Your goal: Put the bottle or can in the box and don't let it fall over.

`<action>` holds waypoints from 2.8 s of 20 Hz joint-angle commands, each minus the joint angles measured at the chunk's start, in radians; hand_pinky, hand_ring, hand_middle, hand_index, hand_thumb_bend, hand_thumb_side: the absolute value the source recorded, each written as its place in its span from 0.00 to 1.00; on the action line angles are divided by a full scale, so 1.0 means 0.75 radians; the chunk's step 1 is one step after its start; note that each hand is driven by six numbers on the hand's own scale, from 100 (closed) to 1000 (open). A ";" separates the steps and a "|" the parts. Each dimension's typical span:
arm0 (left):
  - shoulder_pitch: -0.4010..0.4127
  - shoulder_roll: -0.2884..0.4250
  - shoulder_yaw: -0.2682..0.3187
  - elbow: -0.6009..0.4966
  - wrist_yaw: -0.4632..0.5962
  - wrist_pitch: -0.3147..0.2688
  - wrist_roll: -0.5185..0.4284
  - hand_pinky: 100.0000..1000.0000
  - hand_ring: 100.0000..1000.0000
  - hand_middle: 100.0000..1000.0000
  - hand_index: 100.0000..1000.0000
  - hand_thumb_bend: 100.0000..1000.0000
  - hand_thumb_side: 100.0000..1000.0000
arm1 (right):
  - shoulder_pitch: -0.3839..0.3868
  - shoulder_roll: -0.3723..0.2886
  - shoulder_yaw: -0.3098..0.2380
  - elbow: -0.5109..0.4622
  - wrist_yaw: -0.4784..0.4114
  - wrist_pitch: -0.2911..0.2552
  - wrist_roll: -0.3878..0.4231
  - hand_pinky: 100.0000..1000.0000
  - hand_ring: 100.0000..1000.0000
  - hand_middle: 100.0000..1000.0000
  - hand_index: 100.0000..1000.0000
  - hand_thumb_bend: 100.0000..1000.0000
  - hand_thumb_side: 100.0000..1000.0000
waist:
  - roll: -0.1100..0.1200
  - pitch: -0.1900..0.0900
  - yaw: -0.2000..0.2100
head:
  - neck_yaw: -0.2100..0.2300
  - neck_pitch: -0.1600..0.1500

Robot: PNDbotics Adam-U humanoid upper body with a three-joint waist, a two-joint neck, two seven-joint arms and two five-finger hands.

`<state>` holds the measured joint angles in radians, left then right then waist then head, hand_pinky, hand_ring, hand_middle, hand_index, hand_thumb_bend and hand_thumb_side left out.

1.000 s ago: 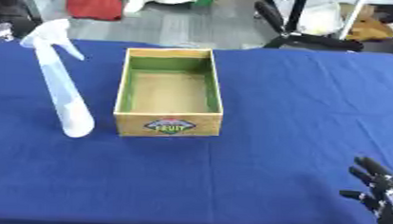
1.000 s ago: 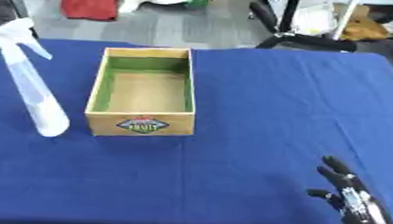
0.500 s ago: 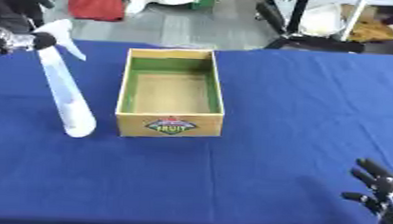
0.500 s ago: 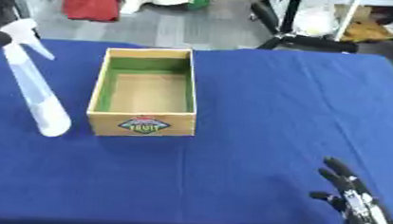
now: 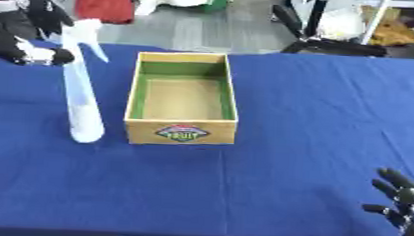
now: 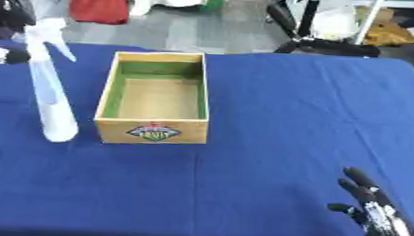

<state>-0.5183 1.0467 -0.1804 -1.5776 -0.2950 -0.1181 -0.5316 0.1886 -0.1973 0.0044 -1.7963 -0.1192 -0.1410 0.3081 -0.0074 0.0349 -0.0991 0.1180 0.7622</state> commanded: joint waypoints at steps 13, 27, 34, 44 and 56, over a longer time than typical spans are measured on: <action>-0.046 0.027 0.024 0.002 -0.019 -0.009 0.011 0.67 0.63 0.55 0.79 0.42 0.70 | -0.004 -0.025 -0.003 -0.007 -0.005 -0.005 0.003 0.69 1.00 1.00 1.00 0.00 0.81 | 0.007 -0.013 0.000 | 0.005 0.008; -0.010 0.058 0.057 -0.019 0.006 -0.005 0.021 0.67 0.63 0.55 0.79 0.43 0.70 | -0.003 -0.025 -0.005 -0.006 -0.005 -0.006 0.003 0.69 1.00 1.00 1.00 0.00 0.81 | 0.005 -0.016 0.005 | 0.004 0.001; 0.000 0.076 0.110 -0.034 0.015 0.005 0.076 0.68 0.66 0.58 0.80 0.44 0.71 | -0.001 -0.023 -0.006 -0.006 -0.004 -0.006 0.002 0.69 1.00 1.00 1.00 0.00 0.81 | 0.004 -0.016 0.009 | 0.002 0.004; -0.034 0.076 0.140 -0.017 -0.005 0.018 0.137 0.69 0.68 0.62 0.83 0.44 0.71 | 0.000 -0.023 -0.006 -0.005 -0.003 -0.005 0.002 0.69 1.00 1.00 1.00 0.00 0.81 | 0.007 -0.019 0.005 | 0.005 0.009; -0.152 -0.028 0.016 0.096 -0.098 0.004 0.031 0.69 0.69 0.63 0.83 0.45 0.69 | 0.000 -0.022 -0.003 -0.004 -0.005 -0.003 0.004 0.69 1.00 1.00 1.00 0.00 0.81 | 0.008 -0.019 -0.008 | 0.016 0.010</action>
<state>-0.6113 1.0095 -0.1689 -1.5122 -0.3585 -0.1130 -0.4985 0.1934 -0.1976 0.0064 -1.7906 -0.1192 -0.1407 0.3085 -0.0044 0.0306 -0.1042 0.1258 0.7643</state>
